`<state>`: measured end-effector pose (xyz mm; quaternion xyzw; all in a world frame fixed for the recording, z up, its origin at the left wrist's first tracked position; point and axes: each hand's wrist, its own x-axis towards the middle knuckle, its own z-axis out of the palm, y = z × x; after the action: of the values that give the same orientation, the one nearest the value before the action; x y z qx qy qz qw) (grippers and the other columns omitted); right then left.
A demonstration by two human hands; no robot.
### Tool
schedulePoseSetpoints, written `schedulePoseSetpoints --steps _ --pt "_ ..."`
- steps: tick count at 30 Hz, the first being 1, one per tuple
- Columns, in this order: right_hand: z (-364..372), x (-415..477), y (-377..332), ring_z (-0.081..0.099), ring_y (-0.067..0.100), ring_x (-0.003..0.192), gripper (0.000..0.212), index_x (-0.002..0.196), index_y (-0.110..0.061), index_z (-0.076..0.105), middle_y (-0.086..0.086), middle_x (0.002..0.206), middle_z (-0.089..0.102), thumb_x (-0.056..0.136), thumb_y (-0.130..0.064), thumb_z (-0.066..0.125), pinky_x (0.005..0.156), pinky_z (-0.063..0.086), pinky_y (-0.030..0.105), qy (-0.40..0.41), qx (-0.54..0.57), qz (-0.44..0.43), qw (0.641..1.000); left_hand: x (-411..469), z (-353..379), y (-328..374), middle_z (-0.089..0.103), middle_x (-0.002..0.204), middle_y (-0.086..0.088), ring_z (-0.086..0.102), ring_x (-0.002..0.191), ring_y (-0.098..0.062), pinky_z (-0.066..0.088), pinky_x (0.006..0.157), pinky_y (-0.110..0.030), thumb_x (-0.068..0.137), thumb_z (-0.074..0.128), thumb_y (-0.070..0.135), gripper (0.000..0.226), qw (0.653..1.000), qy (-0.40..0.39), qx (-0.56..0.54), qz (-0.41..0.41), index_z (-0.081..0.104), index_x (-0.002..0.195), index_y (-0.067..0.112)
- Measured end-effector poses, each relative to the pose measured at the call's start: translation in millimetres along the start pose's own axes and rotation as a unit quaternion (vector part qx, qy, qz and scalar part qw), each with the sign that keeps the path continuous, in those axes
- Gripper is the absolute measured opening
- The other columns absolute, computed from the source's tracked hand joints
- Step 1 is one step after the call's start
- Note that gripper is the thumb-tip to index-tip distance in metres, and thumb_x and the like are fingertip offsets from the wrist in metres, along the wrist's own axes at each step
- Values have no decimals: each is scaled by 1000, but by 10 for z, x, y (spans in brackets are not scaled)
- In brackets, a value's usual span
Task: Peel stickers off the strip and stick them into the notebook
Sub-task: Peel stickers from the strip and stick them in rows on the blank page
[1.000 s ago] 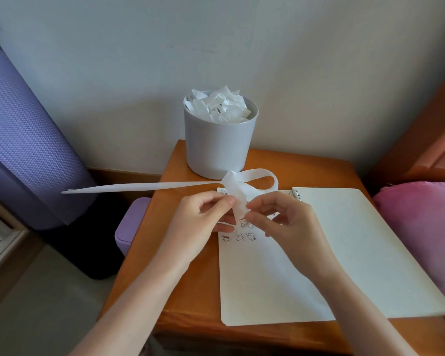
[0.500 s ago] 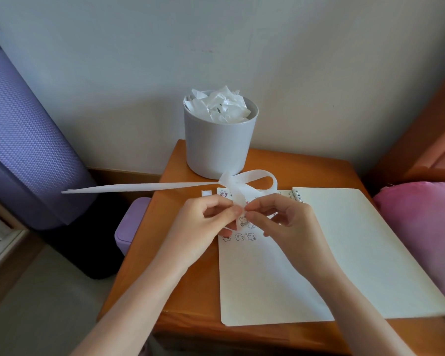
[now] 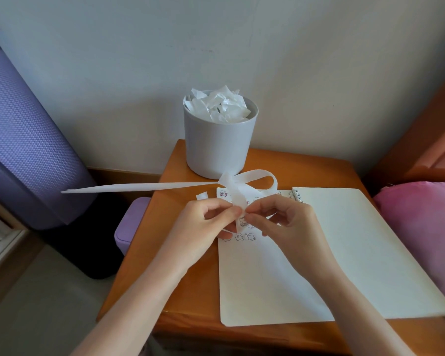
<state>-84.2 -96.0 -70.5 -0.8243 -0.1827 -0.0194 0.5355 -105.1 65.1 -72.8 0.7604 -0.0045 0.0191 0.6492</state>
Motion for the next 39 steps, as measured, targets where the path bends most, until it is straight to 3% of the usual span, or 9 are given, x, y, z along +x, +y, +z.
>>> schedulePoseSetpoints --steps 5,10,19,31,39 --pt "0 -14 -1 63 7 72 14 81 -27 70 -17 77 69 80 -13 71 67 53 23 -6 -13 -13 1000 -6 0 -17 71 69 7 69 70 -8 56 64 -16 87 62 24 12 1000 6 6 -5 71 80 26" --pt "7 -16 -2 62 7 73 15 81 -30 68 -19 78 67 82 -15 70 67 54 25 -5 -37 -19 999 -11 18 -16 70 66 9 68 67 -6 51 59 -10 86 63 25 11 1000 26 5 -1 71 80 23" --pt "-3 -12 -19 64 11 71 10 84 -25 70 -14 78 69 77 -18 75 70 56 28 -1 19 5 1000 -18 24 -1 70 68 17 68 68 -2 50 57 -9 88 60 25 12 1000 23 11 8 68 80 29" --pt "-3 -10 -2 62 5 74 18 79 -32 67 -19 73 66 78 -15 74 68 54 23 0 -48 -6 999 -14 38 -12 70 65 11 68 68 -3 51 58 -9 86 62 27 10 999 22 24 -18 71 81 24" --pt "-25 -11 -30 53 6 85 13 77 -32 65 -18 89 59 81 -22 71 68 47 18 -11 -81 -7 997 -17 39 -24 69 68 9 68 66 -3 52 57 -11 88 61 26 11 997 42 55 -15 69 80 25"
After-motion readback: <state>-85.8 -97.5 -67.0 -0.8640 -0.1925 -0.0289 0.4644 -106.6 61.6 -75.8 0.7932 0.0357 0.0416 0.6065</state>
